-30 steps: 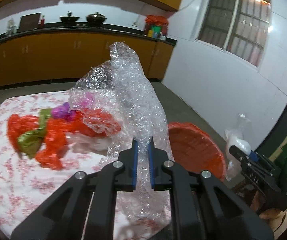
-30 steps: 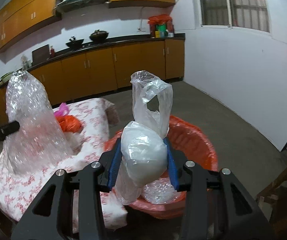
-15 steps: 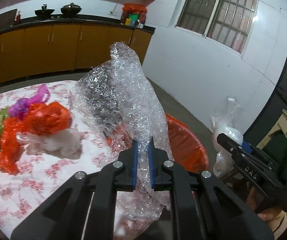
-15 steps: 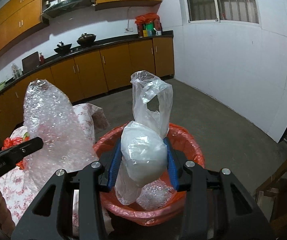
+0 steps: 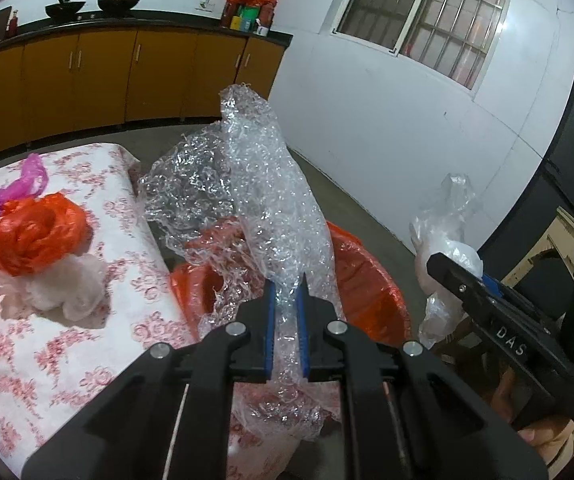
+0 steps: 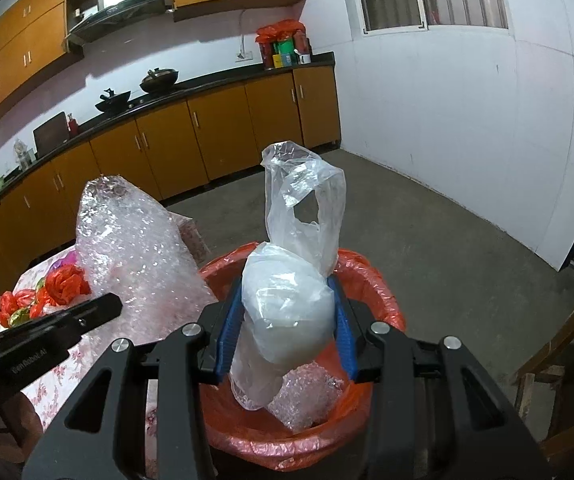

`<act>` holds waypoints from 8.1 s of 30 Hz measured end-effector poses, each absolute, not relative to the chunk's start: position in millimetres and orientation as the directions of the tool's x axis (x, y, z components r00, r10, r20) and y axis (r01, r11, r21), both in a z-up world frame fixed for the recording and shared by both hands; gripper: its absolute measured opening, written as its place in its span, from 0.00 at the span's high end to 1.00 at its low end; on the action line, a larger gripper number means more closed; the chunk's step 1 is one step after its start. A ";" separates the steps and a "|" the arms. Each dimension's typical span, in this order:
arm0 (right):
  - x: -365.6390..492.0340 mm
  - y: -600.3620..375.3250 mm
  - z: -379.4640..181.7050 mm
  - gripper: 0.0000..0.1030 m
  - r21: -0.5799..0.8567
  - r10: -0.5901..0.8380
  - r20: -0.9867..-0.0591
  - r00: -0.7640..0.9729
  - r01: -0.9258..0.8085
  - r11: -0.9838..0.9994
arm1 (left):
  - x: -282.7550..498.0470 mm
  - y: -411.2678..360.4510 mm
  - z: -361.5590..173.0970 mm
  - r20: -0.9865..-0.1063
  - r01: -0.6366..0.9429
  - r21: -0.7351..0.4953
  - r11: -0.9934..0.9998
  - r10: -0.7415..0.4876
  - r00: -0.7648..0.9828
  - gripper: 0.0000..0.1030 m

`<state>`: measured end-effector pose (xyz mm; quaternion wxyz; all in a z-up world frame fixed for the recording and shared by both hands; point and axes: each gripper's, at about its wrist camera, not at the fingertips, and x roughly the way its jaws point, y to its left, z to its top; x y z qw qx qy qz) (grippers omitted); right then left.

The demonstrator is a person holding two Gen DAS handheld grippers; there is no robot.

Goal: Collect trash
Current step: 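Carry both items over the orange basket and open both tools to drop them, then return both tools to the table and grasp the red bag with the right tool, then grasp an orange bag with the left tool while the right tool holds the red bag, then carry the red and orange bags over the orange basket and open both tools, then move both tools back over the bed toward the clear plastic bag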

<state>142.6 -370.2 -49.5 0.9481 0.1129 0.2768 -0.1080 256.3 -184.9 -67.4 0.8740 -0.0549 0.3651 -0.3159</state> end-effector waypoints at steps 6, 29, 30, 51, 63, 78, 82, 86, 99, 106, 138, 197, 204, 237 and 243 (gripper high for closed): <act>145.0 -375.5 -54.3 0.59 0.177 -0.137 -0.551 0.823 0.276 0.945 | 266.6 -199.8 -78.0 -0.619 0.523 -0.328 0.787 -0.597 0.511 0.89; 146.8 -384.3 -64.0 0.33 0.185 -0.154 -0.571 0.806 0.309 0.933 | 276.6 -167.4 -103.3 -0.668 0.427 -0.295 0.855 -0.504 0.548 0.54; 147.4 -382.6 -63.5 0.32 0.184 -0.155 -0.571 0.806 0.310 0.933 | 275.4 -164.2 -103.4 -0.669 0.421 -0.289 0.860 -0.495 0.554 0.54; 186.9 -264.5 -52.0 0.32 0.116 0.027 -0.557 0.830 0.045 0.992 | 239.4 -1.3 -96.5 -0.640 0.137 -0.169 0.976 -0.215 0.738 0.43; 244.2 -142.8 -55.2 0.32 0.054 0.185 -0.544 0.818 -0.186 0.981 | 230.6 129.7 -100.7 -0.632 -0.172 -0.118 0.978 0.060 0.772 0.37; 302.8 -104.4 -86.9 0.22 -0.004 0.182 -0.603 0.776 -0.232 0.973 | 238.7 176.5 -103.3 -0.632 -0.254 -0.150 0.955 0.105 0.767 0.33; 301.2 -102.4 -92.8 0.28 0.016 0.216 -0.620 0.754 -0.264 0.964 | 241.2 176.0 -106.3 -0.641 -0.253 -0.156 0.955 0.097 0.761 0.33; 297.5 -101.1 -94.8 0.39 0.034 0.245 -0.625 0.741 -0.288 0.957 | 243.4 175.0 -107.9 -0.646 -0.251 -0.172 0.953 0.083 0.758 0.33; 280.1 -103.1 -86.7 0.46 0.069 0.290 -0.600 0.745 -0.312 0.947 | 246.2 150.2 -98.3 -0.633 -0.190 -0.160 0.969 0.048 0.773 0.33; 264.1 -117.0 -67.9 0.46 0.078 0.277 -0.552 0.786 -0.282 0.956 | 254.0 130.5 -94.7 -0.630 -0.149 -0.156 0.976 0.018 0.776 0.33; 210.5 -200.2 -75.5 0.46 0.181 0.185 -0.526 0.830 -0.103 0.978 | 310.0 60.4 -126.1 -0.706 -0.055 -0.153 0.987 -0.070 0.705 0.70; 133.9 -370.6 -53.0 0.46 0.202 -0.235 -0.481 0.844 0.368 0.908 | 250.8 -187.6 -51.5 -0.611 0.472 -0.240 0.848 -0.510 0.605 0.70; 135.9 -384.7 -54.4 0.46 0.239 -0.226 -0.484 0.846 0.376 0.895 | 257.9 -208.2 -60.5 -0.622 0.494 -0.257 0.830 -0.534 0.573 0.70; 152.3 -333.8 -52.3 0.08 0.114 -0.203 -0.507 0.838 0.298 0.948 | 254.9 -85.5 -99.2 -0.663 0.209 -0.046 0.977 -0.187 0.725 0.22; 170.6 -283.9 -51.7 0.08 0.086 -0.111 -0.512 0.852 0.180 0.980 | 242.6 -19.7 -98.0 -0.637 0.090 -0.012 0.996 -0.077 0.767 0.17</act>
